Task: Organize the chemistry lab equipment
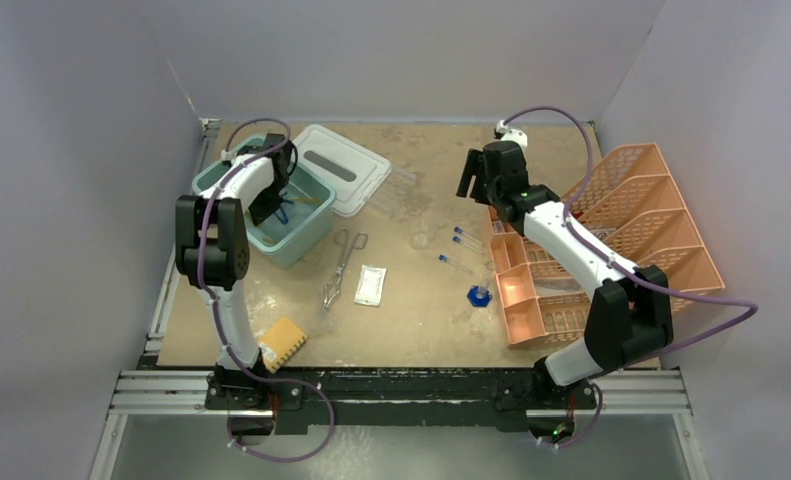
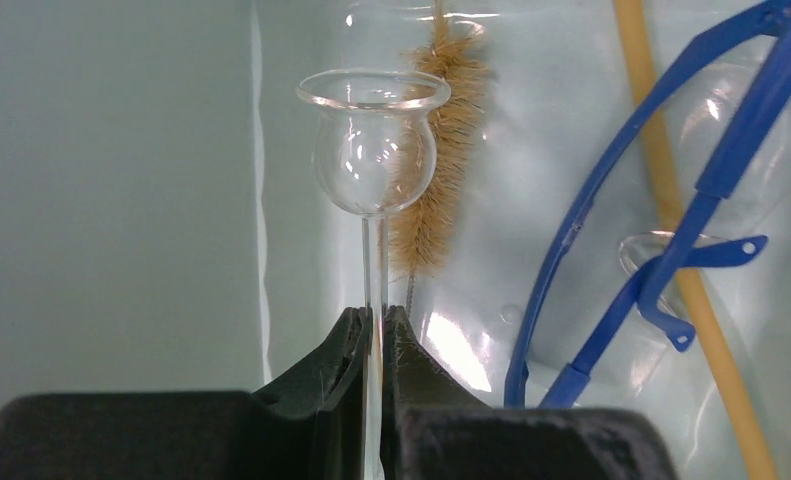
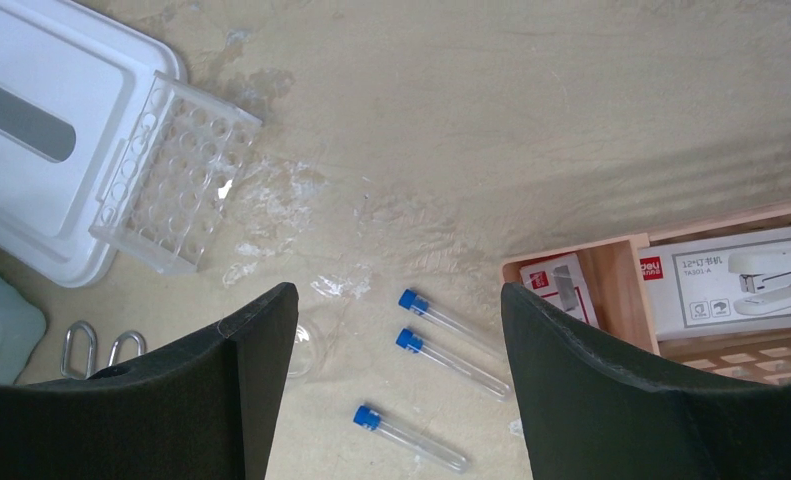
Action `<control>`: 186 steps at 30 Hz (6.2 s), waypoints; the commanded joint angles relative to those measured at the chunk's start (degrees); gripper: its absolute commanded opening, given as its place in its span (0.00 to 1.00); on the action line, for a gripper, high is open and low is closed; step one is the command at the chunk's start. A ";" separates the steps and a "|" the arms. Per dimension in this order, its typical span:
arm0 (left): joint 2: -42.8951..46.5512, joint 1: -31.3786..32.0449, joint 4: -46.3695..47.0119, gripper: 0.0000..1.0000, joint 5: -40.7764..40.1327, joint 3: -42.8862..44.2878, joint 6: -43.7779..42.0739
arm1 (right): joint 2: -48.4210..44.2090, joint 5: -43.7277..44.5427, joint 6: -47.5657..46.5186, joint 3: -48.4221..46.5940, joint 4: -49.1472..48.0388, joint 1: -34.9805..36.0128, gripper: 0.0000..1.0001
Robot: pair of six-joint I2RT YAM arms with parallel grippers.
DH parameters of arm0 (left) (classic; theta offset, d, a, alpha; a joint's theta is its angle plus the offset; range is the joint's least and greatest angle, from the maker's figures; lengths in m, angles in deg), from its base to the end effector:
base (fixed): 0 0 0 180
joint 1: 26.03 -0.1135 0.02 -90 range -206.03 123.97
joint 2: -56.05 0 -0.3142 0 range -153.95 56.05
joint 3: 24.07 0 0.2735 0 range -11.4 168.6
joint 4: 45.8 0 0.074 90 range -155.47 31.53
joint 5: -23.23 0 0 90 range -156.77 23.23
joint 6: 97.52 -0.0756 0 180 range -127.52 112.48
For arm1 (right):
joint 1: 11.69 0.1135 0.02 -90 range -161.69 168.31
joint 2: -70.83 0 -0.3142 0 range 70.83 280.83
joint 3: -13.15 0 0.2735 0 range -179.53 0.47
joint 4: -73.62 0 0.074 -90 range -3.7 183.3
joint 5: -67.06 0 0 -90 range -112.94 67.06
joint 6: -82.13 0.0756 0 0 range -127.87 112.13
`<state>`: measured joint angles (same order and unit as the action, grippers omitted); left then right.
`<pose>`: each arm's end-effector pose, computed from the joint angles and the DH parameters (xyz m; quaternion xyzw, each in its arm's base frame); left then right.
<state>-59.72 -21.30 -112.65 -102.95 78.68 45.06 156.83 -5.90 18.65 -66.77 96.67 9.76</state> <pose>0.4490 0.0076 0.2019 -0.4090 0.8544 0.2312 0.2220 0.3784 0.1249 0.3268 0.1127 0.8485 0.0869 0.5096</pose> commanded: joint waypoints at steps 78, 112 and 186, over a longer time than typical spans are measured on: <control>38.16 27.30 10.41 0.45 32.44 -44.52 -8.75 | -13.61 -18.18 10.17 9.85 0.16 -0.62 0.74; 33.55 28.14 9.95 0.04 23.68 -48.35 -1.68 | -14.58 -18.28 11.01 12.13 -0.14 -0.62 0.73; 11.42 4.50 30.43 0.01 20.81 -14.68 -4.49 | 6.93 -17.24 -1.56 -10.43 -1.22 -0.79 0.73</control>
<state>-46.63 -17.14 -85.85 -81.12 63.89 38.50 164.74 -24.09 18.57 -75.16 96.71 9.24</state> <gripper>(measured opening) 0.048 0.727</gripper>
